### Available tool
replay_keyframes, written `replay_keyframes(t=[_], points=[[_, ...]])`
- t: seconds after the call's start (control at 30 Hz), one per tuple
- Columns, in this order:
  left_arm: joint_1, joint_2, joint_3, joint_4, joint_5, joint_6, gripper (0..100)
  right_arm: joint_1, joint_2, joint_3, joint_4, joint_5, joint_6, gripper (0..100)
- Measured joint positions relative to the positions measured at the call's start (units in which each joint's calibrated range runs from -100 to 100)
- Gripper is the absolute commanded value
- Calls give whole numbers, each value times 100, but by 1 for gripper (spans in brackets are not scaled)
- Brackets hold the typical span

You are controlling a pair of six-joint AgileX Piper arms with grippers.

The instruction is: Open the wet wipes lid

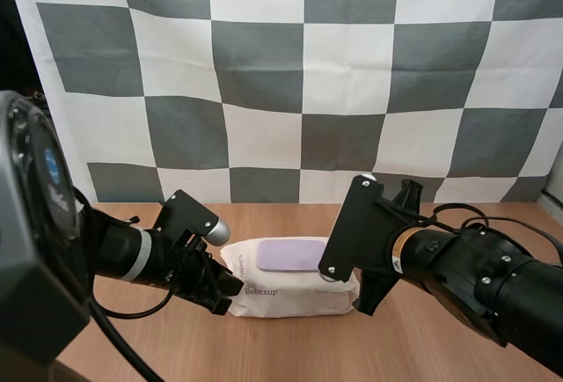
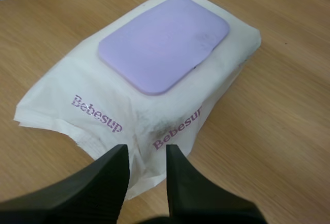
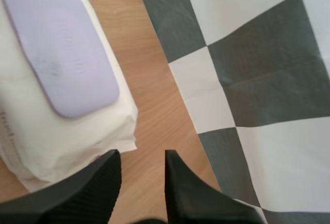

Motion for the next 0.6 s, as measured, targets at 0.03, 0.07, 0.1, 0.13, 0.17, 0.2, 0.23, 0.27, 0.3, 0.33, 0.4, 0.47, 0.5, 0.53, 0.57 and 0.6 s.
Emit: replay_keyframes(t=[0.03,0.07,0.1,0.13,0.17,0.2,0.23,0.27,0.3,0.33,0.4,0.47,0.5,0.53,0.57,0.6], points=[[0,75,0,0,0,49,49,49,98,0,40,0,0,54],[0,149,0,0,-32,93,54,80,189,0,49,0,0,54],[0,217,0,0,-59,136,59,111,274,0,43,0,17,54],[0,283,0,0,-58,195,62,119,335,0,74,-18,17,54],[0,347,0,-10,-58,229,66,134,382,0,74,-38,17,54],[0,382,0,-44,-109,277,69,137,412,0,74,-88,17,54],[0,438,0,-103,-154,329,69,137,439,0,74,-133,17,54],[0,471,0,-177,-250,381,69,137,438,0,74,-133,17,54],[0,499,0,-246,-367,437,69,137,438,-31,74,-98,17,54],[0,554,0,-328,-428,505,69,137,438,-62,99,-98,17,54],[0,643,0,-452,-428,661,69,137,438,-127,146,-98,17,54],[0,758,0,-612,-428,711,69,137,438,-230,248,-74,25,54],[0,816,0,-665,-428,711,69,137,438,-255,291,-54,25,54],[0,882,0,-683,-428,711,69,137,438,-290,316,-54,25,54],[0,959,0,-683,-412,721,69,137,438,-305,334,-78,25,54],[-16,1020,0,-683,-412,721,69,137,438,-305,334,-53,25,54]])
